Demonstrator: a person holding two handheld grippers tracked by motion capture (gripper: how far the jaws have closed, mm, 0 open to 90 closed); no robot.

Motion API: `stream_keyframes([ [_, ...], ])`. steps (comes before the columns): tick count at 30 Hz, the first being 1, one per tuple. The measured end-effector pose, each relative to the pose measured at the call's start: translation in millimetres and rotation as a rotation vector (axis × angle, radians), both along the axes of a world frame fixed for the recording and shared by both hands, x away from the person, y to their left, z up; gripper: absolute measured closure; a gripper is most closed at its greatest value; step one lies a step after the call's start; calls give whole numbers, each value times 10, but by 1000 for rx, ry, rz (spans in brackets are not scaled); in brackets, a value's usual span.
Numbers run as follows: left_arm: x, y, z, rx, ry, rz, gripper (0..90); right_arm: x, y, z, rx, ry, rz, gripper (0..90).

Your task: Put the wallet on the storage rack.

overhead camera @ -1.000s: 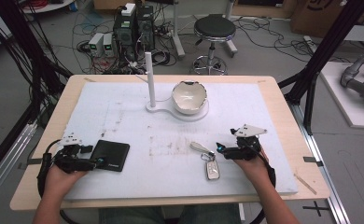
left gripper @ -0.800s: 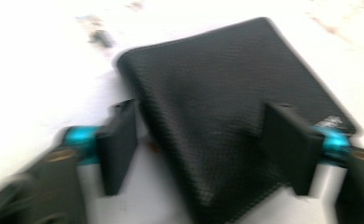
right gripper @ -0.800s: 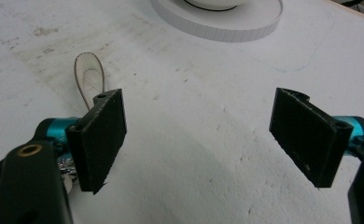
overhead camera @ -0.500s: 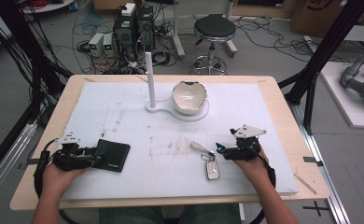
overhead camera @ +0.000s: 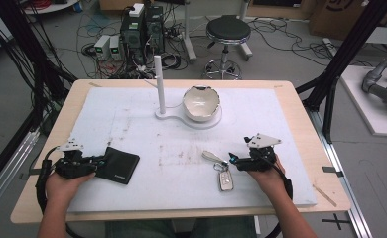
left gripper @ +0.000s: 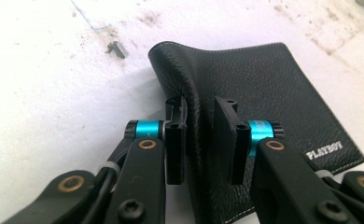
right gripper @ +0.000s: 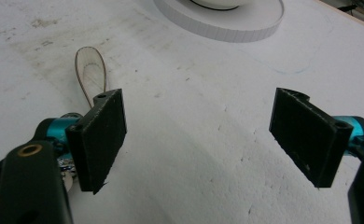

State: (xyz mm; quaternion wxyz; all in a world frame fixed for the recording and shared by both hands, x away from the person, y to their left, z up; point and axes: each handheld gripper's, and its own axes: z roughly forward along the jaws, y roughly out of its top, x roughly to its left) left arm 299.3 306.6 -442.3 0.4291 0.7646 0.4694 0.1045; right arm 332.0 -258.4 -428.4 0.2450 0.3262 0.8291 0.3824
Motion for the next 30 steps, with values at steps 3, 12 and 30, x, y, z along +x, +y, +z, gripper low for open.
stream_keyframes([
  [3, -20, -13, 56, 0, -11, 10, 795, 0, 3, -5, -3, 0, 1, 188],
  [12, -133, -150, 380, -2, -126, -29, 815, 10, -3, -26, -15, 5, -1, 188],
  [30, -57, -792, 1036, 48, -286, -205, 823, -10, 3, 0, 14, 1, 5, 188],
])
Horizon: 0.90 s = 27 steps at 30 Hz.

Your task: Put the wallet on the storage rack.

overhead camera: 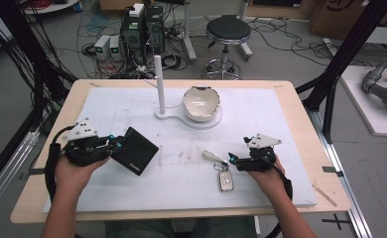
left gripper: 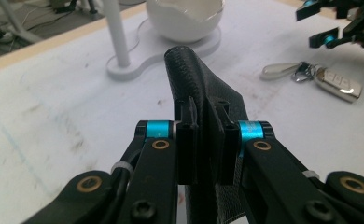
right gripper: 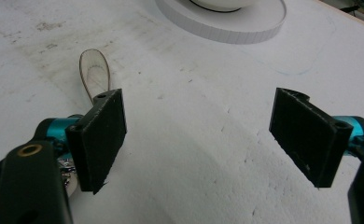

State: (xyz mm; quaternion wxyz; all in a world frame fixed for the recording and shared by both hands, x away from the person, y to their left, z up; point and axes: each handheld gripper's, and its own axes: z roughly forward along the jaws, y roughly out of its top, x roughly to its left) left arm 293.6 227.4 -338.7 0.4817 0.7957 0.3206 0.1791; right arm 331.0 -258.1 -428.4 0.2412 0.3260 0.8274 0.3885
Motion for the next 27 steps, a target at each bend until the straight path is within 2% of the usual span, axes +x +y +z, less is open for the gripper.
stream_keyframes([
  [5, 140, -235, 184, 42, -16, -59, 822, 1, -1, -1, -1, 3, 2, 188],
  [8, 243, -357, 273, 60, -26, -73, 822, -4, 7, 0, 0, -4, 6, 188],
  [16, 475, -597, 442, 40, -53, -86, 822, -17, 17, 13, 10, -7, 13, 188],
  [27, 917, -1095, 580, 80, -61, -116, 821, -18, 27, 14, 14, -6, 17, 188],
])
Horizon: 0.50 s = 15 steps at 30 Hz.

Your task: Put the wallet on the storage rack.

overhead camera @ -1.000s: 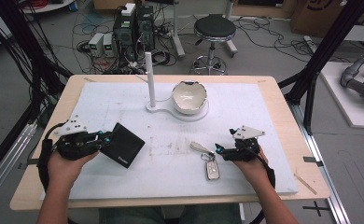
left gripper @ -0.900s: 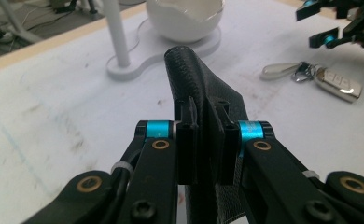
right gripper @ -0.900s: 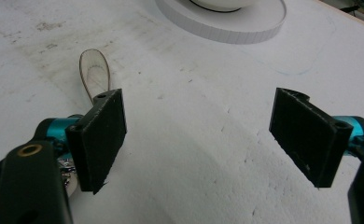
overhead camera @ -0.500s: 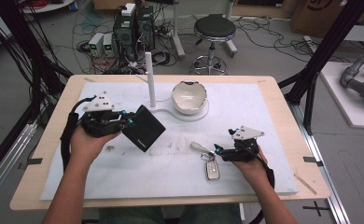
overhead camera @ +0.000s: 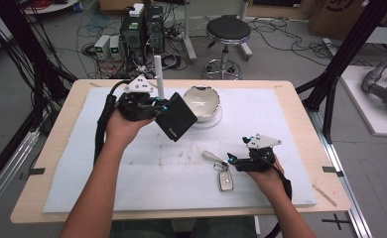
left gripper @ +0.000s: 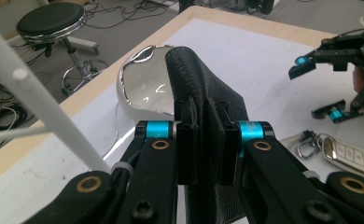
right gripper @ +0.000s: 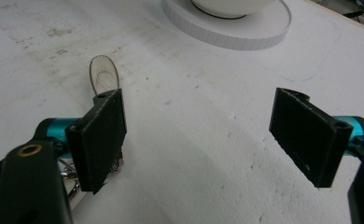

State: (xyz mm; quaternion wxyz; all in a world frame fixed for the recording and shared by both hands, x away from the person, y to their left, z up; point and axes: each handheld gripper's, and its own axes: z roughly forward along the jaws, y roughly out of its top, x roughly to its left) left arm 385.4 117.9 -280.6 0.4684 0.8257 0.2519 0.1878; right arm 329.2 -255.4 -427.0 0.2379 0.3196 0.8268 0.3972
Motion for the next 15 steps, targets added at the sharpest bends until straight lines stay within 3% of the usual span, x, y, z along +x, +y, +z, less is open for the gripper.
stream_keyframes([
  [4, 165, -128, 28, 13, 4, 4, 821, 1, 3, -1, -4, 1, 3, 188],
  [15, 532, -354, 65, -2, 10, 51, 821, 15, 18, -14, -4, 3, 8, 188],
])
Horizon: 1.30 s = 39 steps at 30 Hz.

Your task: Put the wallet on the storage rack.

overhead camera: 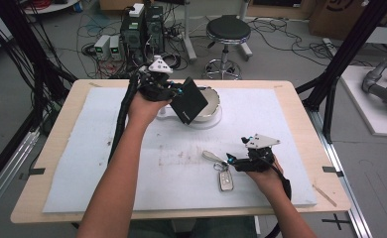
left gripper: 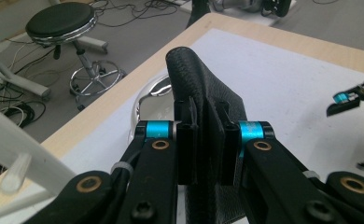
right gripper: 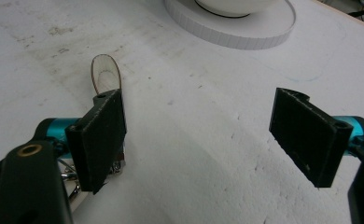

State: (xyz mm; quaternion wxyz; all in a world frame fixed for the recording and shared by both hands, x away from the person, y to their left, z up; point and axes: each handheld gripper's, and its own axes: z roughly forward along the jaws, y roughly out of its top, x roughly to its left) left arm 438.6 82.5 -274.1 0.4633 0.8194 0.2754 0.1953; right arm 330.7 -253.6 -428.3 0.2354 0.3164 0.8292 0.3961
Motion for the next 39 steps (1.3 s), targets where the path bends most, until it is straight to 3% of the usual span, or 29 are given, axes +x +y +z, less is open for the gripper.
stream_keyframes([
  [4, 95, -75, -41, -1, -26, 13, 821, -5, 5, 3, 3, 1, 1, 188],
  [12, 333, -229, -119, -24, -16, 34, 821, -26, -7, 10, 4, 0, -6, 188],
  [16, 435, -299, -128, -8, -15, 45, 821, -25, -6, 5, 4, 3, -6, 188],
  [24, 588, -325, -164, -13, -24, 72, 820, -1, -4, -18, 1, 15, -2, 188],
  [31, 644, -348, -234, 47, -46, 95, 819, 2, -7, -20, 6, 15, -4, 188],
  [39, 630, -482, -326, 131, -70, 69, 819, 3, 2, -25, 2, 15, 0, 188],
])
